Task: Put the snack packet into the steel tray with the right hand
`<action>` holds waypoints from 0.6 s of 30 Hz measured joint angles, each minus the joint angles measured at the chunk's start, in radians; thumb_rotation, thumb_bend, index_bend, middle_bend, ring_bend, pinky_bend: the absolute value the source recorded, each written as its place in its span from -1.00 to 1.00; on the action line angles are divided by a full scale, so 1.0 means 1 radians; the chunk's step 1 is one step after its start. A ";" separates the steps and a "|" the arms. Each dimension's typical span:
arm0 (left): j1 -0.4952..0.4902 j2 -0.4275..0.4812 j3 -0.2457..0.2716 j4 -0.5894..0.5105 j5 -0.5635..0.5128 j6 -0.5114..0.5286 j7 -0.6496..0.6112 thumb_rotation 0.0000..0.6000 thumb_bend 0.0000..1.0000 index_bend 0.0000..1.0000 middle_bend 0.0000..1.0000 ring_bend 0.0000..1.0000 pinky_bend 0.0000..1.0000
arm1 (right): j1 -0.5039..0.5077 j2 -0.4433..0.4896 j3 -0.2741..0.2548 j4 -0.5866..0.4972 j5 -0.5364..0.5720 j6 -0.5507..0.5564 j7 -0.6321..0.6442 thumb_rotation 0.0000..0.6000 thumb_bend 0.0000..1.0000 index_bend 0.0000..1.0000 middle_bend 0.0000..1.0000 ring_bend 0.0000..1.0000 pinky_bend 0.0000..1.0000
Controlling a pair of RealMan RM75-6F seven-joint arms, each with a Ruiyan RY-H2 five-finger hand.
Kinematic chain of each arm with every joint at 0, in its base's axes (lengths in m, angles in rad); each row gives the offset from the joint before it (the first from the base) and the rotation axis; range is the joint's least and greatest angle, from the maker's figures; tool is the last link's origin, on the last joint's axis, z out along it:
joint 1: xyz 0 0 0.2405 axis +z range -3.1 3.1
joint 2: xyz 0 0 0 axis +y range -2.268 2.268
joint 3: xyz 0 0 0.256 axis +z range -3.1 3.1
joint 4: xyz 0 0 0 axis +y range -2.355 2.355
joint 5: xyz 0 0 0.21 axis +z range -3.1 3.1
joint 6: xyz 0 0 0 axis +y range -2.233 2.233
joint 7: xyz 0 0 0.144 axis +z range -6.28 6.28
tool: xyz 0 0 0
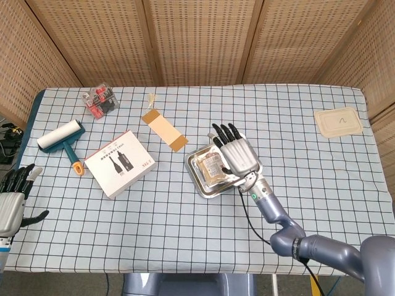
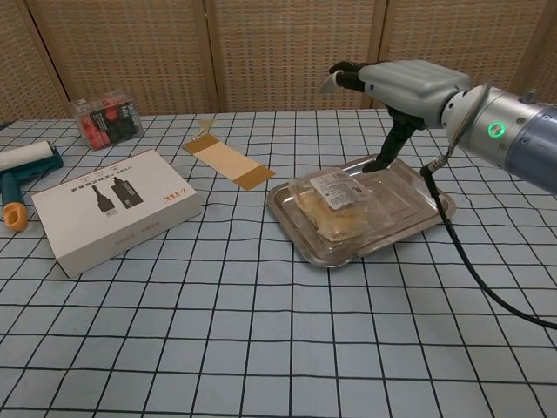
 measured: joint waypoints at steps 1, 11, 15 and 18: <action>0.000 0.000 0.000 0.000 0.001 0.001 0.000 1.00 -0.81 -1.00 -1.00 -1.00 -1.00 | -0.009 0.015 -0.008 -0.018 -0.006 0.010 -0.002 1.00 -0.81 -0.71 -1.00 -1.00 -1.00; 0.004 -0.003 0.009 -0.006 0.019 0.013 0.017 1.00 -0.81 -1.00 -1.00 -1.00 -1.00 | -0.129 0.153 -0.089 -0.101 -0.102 0.150 0.060 1.00 -0.81 -0.78 -1.00 -1.00 -1.00; 0.005 -0.008 0.011 -0.004 0.029 0.021 0.022 1.00 -0.82 -1.00 -1.00 -1.00 -1.00 | -0.182 0.183 -0.122 -0.108 -0.145 0.213 0.135 1.00 -0.81 -0.78 -1.00 -1.00 -1.00; 0.006 -0.013 0.011 0.002 0.034 0.025 0.020 1.00 -0.81 -1.00 -1.00 -1.00 -1.00 | -0.232 0.205 -0.157 -0.102 -0.187 0.268 0.203 1.00 -0.81 -0.80 -1.00 -1.00 -1.00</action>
